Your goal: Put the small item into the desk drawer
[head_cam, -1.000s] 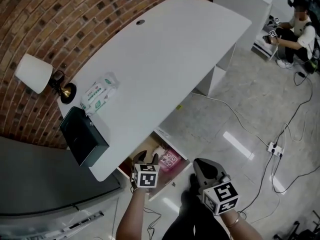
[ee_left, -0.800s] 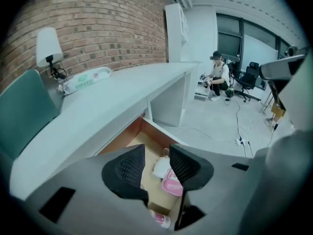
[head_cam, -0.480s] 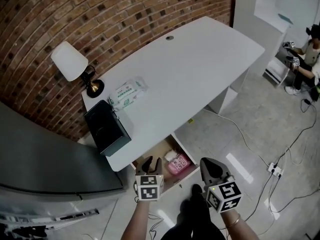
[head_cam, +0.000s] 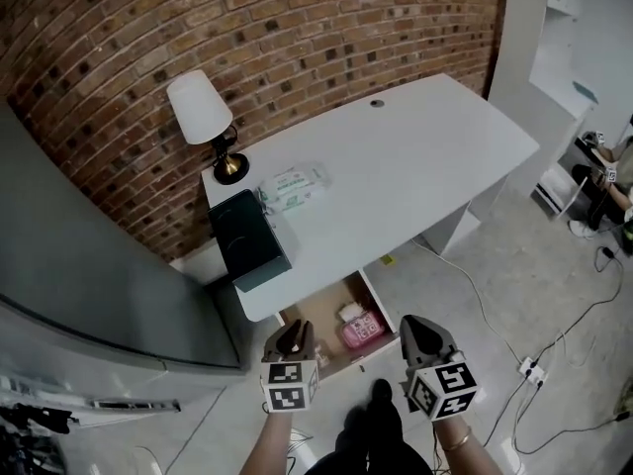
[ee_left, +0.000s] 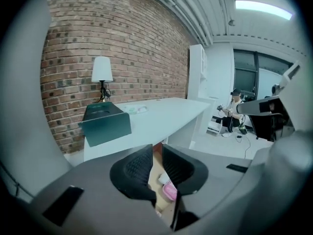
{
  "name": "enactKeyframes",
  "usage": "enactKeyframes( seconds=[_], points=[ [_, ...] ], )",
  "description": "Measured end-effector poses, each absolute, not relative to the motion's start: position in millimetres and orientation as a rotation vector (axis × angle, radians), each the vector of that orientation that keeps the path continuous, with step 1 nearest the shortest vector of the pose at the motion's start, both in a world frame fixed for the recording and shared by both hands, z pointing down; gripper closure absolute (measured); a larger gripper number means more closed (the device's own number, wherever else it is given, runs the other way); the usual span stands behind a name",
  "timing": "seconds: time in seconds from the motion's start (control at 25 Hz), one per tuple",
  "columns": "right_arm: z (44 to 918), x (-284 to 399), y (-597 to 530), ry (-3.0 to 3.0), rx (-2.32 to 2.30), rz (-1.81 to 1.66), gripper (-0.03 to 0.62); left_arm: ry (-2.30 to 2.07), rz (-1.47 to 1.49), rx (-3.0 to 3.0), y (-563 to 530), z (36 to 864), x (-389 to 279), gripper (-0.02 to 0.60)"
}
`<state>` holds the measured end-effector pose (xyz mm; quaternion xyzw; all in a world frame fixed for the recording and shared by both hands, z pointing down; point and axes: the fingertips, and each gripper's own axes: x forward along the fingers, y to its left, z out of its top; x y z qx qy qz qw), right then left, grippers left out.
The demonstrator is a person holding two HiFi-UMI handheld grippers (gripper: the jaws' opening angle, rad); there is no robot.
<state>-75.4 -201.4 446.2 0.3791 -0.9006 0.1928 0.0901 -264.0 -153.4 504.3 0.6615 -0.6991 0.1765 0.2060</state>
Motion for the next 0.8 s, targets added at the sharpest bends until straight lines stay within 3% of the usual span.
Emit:
enactKeyframes(
  seconds=[0.8],
  points=[
    [387.2, -116.8, -116.1, -2.785, 1.036, 0.449, 0.589, -2.131, 0.301, 1.783, -38.4, 423.7, -309.3, 0.538]
  ],
)
